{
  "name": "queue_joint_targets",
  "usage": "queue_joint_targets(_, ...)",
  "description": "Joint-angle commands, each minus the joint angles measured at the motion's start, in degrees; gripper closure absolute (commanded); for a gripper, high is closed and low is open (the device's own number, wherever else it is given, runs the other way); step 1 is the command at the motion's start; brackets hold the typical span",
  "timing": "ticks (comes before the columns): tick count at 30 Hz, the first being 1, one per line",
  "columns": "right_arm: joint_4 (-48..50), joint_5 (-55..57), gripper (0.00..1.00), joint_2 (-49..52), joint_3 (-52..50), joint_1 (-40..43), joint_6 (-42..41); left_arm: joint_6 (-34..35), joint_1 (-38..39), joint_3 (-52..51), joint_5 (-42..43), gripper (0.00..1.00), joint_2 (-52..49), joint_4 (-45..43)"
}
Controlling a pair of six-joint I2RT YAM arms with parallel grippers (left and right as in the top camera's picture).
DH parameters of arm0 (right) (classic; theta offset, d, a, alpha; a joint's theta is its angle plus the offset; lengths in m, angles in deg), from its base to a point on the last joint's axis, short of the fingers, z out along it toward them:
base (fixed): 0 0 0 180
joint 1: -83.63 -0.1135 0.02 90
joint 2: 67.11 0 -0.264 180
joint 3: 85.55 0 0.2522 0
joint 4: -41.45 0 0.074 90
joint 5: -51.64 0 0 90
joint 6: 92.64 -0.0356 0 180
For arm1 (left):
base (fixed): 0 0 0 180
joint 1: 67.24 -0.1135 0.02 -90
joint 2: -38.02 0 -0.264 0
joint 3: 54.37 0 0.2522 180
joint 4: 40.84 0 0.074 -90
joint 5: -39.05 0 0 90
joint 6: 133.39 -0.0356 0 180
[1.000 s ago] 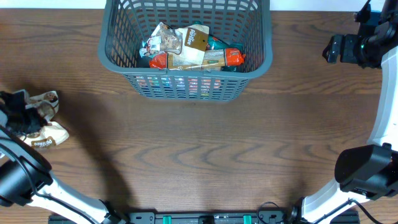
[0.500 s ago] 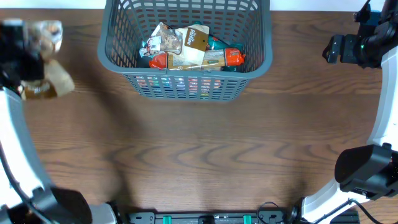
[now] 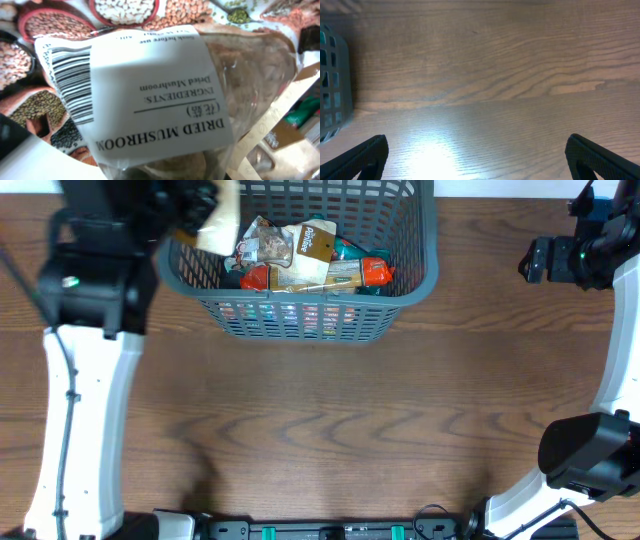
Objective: Pack container
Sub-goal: 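Carry the snack wrapper into the basket and release it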
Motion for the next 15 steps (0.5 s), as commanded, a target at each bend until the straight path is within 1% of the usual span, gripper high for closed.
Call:
queue_joint_targets(1, -0.1, -0.3, 0.01, 0.6, -0.4, -0.4, 1.0, -11.7, 4.1, 0.6, -0.1, 0.94, -4.3, -1.6)
queue_joint_targets(5, -0.5, -0.3, 0.01, 0.6, -0.4, -0.4, 1.0, -15.2, 6.8, 0.6, -0.1, 0.94, -9.6, -2.1)
queue_joint_targets(15, -1.9, -0.4, 0.01, 0.6, -0.4, -0.4, 1.0, -15.4, 7.2, 0.6, -0.1, 0.94, -23.2, -1.7)
